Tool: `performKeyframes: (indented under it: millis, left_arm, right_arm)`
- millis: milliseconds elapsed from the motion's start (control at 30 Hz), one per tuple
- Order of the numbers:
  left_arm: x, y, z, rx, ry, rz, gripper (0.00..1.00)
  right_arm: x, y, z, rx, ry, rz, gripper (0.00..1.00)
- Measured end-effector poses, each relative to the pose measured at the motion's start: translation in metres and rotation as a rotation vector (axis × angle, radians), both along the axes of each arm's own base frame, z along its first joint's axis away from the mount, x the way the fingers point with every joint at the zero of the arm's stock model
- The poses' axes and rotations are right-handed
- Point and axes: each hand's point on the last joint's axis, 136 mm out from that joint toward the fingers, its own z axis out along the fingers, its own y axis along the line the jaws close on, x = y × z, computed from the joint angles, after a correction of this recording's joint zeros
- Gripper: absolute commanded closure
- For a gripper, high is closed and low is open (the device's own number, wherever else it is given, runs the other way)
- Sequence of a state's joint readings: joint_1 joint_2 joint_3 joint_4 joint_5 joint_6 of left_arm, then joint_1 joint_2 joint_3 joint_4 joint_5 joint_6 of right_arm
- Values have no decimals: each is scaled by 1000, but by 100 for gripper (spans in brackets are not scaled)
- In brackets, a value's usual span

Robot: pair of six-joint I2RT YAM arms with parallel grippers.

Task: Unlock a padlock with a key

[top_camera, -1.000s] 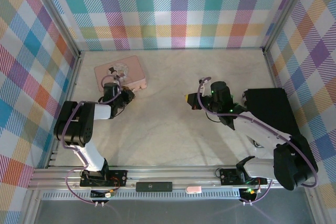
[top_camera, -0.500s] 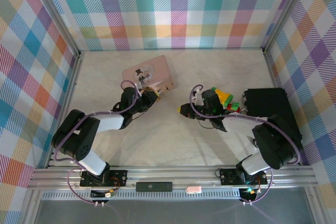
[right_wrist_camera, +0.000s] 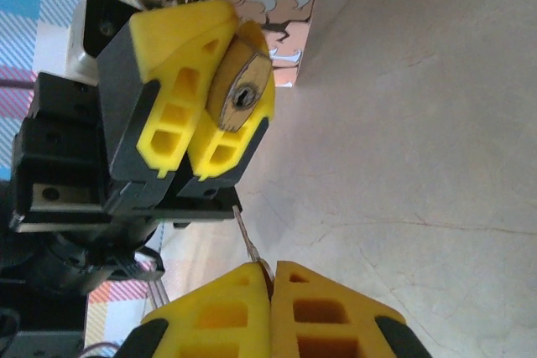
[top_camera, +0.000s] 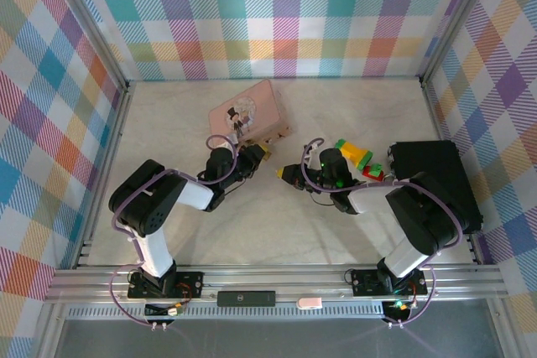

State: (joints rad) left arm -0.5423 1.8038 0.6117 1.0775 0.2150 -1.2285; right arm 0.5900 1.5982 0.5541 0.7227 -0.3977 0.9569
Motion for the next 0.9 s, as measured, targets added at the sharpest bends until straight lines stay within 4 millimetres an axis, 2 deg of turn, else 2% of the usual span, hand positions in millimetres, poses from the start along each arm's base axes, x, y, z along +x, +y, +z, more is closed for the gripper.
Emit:
performKeyframes:
  millis: [333,700,900]
  left_arm:
    - [1,0,4,-34,5,7,100]
    - [-1,0,5,-43,0,7,100]
    - [-2,0,6,-48,-4,6,100]
  right_arm:
    - [8,-5,-2,-19,-15,-47,100]
    - [19,4,19,12,-60,-40,100]
    - [23,7,11,4,-48,-40,100]
